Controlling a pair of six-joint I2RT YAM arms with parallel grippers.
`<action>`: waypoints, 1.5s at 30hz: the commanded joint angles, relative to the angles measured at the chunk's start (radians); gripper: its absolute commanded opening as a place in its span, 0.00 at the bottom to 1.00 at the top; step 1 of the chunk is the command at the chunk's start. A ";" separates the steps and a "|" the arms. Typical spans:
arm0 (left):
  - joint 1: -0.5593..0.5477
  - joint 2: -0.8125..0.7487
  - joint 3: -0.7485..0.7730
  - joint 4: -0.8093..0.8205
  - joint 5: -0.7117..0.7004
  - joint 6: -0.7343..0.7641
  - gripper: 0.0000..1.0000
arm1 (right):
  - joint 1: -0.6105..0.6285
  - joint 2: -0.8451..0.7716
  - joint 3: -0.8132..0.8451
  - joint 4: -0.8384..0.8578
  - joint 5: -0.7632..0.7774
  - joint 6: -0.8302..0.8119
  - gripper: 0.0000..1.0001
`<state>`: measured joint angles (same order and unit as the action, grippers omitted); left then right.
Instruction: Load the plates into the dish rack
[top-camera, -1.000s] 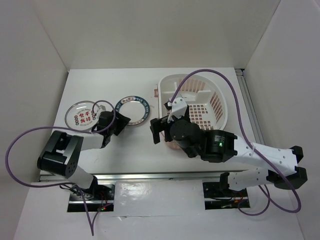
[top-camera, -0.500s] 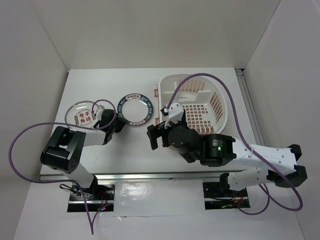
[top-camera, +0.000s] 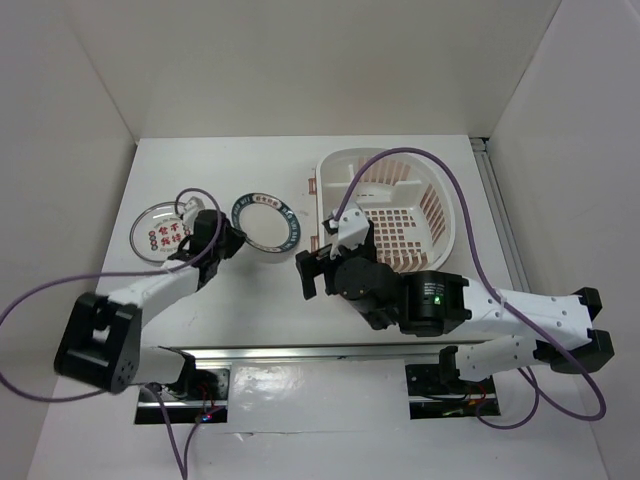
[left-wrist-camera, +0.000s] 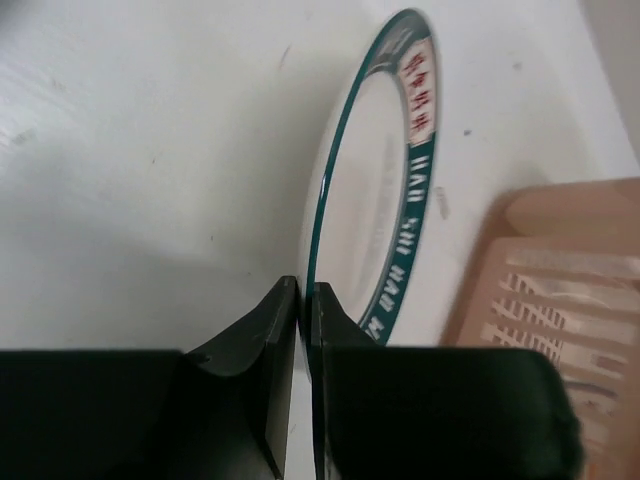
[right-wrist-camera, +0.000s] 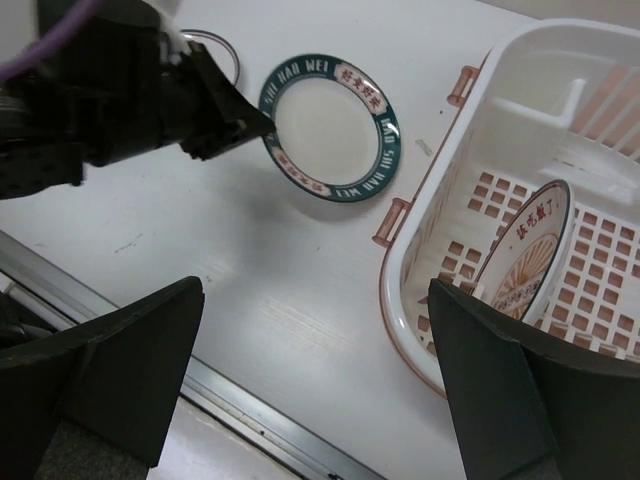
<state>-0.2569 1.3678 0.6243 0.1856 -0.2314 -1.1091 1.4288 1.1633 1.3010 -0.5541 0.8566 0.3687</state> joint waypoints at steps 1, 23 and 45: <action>-0.005 -0.191 0.020 -0.048 -0.085 0.153 0.00 | -0.025 -0.016 -0.003 0.048 0.033 0.004 1.00; 0.005 -0.931 0.069 -0.253 0.421 0.351 0.00 | -0.772 0.082 -0.022 0.374 -1.108 -0.241 1.00; 0.015 -0.872 0.049 -0.100 0.485 0.278 0.02 | -0.772 0.151 -0.085 0.467 -1.325 -0.126 0.09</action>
<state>-0.2249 0.5083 0.6365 -0.0597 0.2096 -0.7624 0.6456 1.3151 1.2022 -0.1272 -0.5110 0.2687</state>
